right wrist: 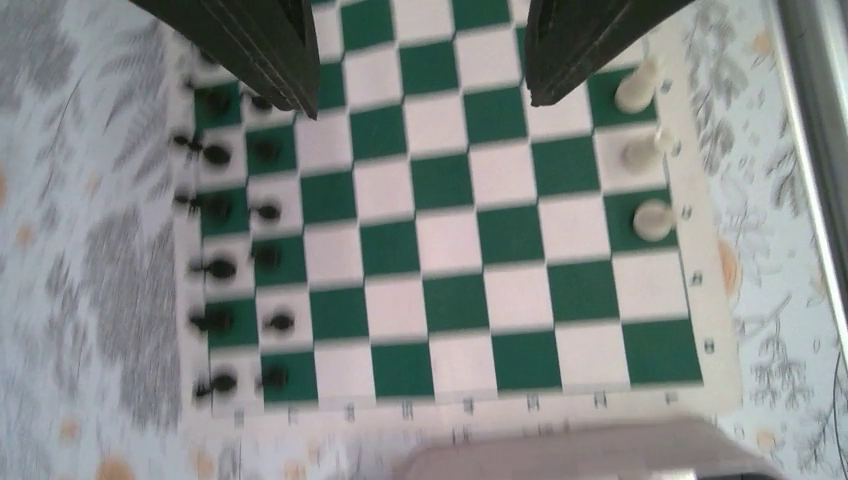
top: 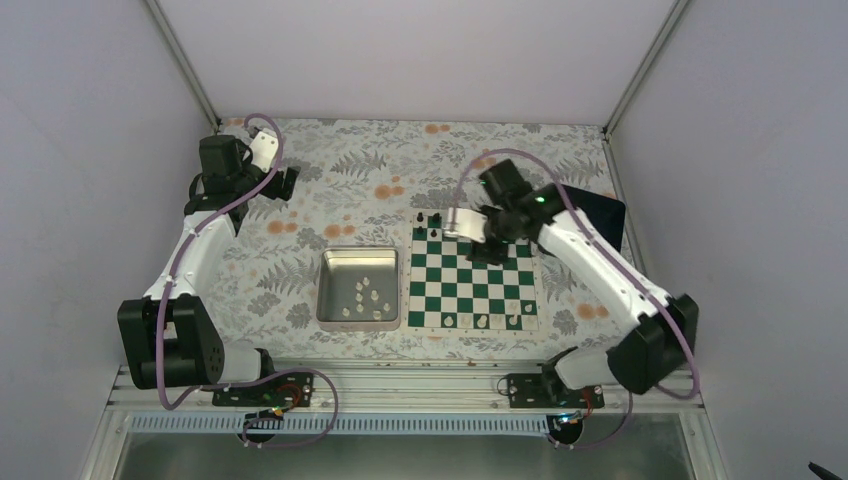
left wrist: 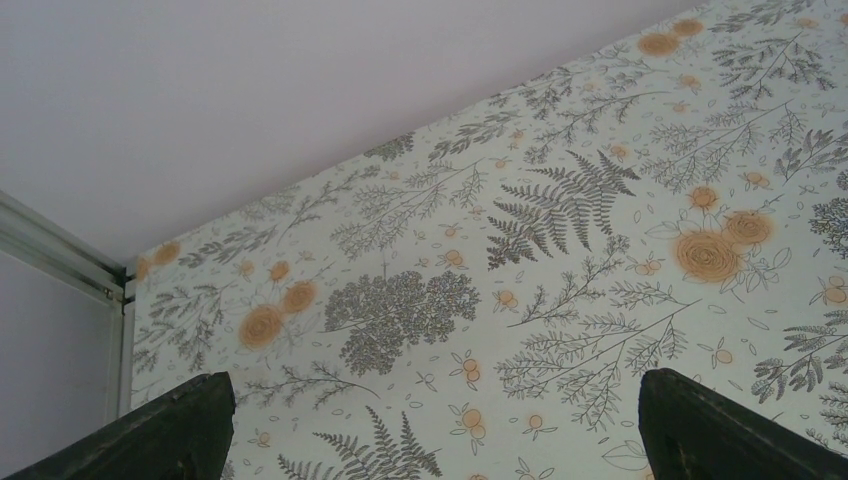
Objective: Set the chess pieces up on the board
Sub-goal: Pick up the chess piece from the storage box, then place the chess piece on the chessboard, then pick up the chess piece from the storage box.
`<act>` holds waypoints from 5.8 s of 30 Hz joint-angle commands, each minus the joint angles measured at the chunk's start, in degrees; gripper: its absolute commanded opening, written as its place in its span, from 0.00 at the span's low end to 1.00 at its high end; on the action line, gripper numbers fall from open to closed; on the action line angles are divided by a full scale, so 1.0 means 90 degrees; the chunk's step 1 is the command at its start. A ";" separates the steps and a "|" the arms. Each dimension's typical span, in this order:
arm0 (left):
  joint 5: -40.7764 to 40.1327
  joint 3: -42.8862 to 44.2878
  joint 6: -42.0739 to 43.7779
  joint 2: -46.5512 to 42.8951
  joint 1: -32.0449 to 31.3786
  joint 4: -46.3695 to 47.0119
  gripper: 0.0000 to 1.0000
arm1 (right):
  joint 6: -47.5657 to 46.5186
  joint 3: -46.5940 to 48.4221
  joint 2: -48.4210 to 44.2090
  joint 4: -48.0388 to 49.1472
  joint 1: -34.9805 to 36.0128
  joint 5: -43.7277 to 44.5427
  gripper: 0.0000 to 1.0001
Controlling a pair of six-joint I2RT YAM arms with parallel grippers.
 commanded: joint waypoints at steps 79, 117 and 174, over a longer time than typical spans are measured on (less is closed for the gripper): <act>0.0127 0.0002 0.0048 -0.0185 -0.0029 0.0140 1.00 | 0.1459 0.2487 0.3622 0.0831 0.3246 0.0355 0.08; 0.0004 0.0024 0.0038 -0.0112 -0.0028 0.0138 1.00 | 0.1139 -0.0835 0.2677 0.2166 0.2998 -0.0448 0.09; 0.0122 -0.0026 0.0058 -0.0170 -0.0026 0.0166 1.00 | 0.1187 0.3407 0.5187 0.1341 0.3295 0.0684 0.43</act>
